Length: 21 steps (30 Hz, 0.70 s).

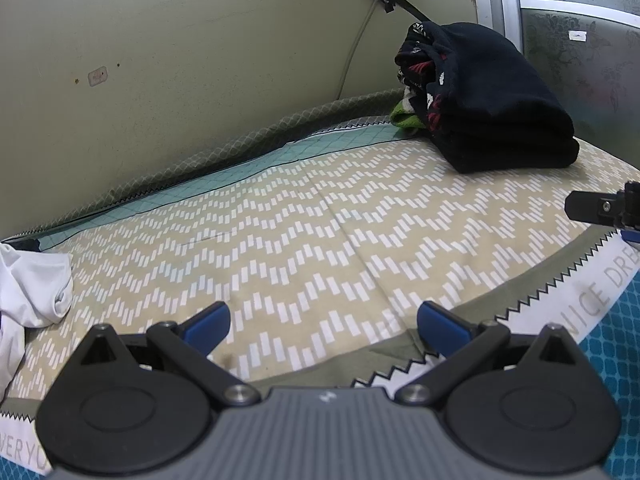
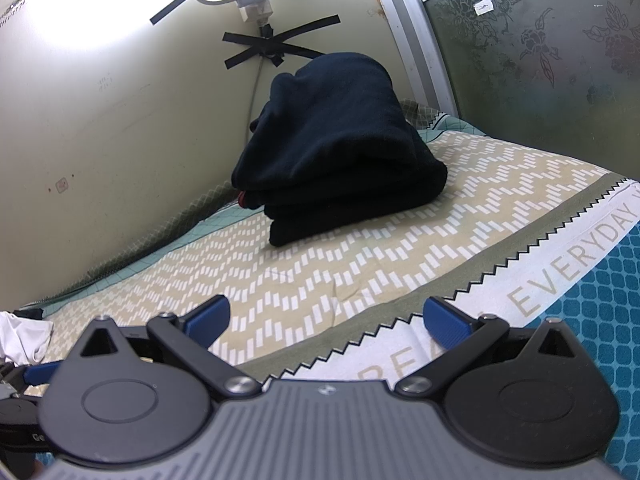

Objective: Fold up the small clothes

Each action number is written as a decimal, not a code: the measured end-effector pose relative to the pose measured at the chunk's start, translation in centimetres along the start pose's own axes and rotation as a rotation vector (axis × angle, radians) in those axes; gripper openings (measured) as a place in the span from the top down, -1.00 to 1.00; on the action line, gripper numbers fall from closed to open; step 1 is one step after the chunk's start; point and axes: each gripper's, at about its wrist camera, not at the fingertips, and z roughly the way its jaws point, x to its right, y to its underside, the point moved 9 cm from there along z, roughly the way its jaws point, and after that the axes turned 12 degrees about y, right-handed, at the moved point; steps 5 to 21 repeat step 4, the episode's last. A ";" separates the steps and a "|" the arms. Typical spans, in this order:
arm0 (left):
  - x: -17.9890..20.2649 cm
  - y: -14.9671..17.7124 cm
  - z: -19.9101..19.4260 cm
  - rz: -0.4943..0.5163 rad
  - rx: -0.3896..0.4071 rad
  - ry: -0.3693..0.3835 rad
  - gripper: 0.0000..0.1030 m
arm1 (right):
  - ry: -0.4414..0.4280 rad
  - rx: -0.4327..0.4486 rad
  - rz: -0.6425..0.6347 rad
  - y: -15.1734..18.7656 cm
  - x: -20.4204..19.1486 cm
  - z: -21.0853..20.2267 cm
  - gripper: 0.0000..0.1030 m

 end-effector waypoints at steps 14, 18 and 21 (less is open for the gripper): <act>0.0 0.0 0.0 0.003 -0.003 -0.001 -0.99 | 0.000 0.000 0.000 0.0 0.0 0.0 -0.89; 0.0 0.0 0.0 0.003 -0.003 -0.001 -0.99 | 0.000 0.000 0.000 0.0 0.0 0.0 -0.89; 0.0 0.0 0.0 0.003 -0.003 -0.001 -0.99 | 0.000 0.000 0.000 0.0 0.0 0.0 -0.89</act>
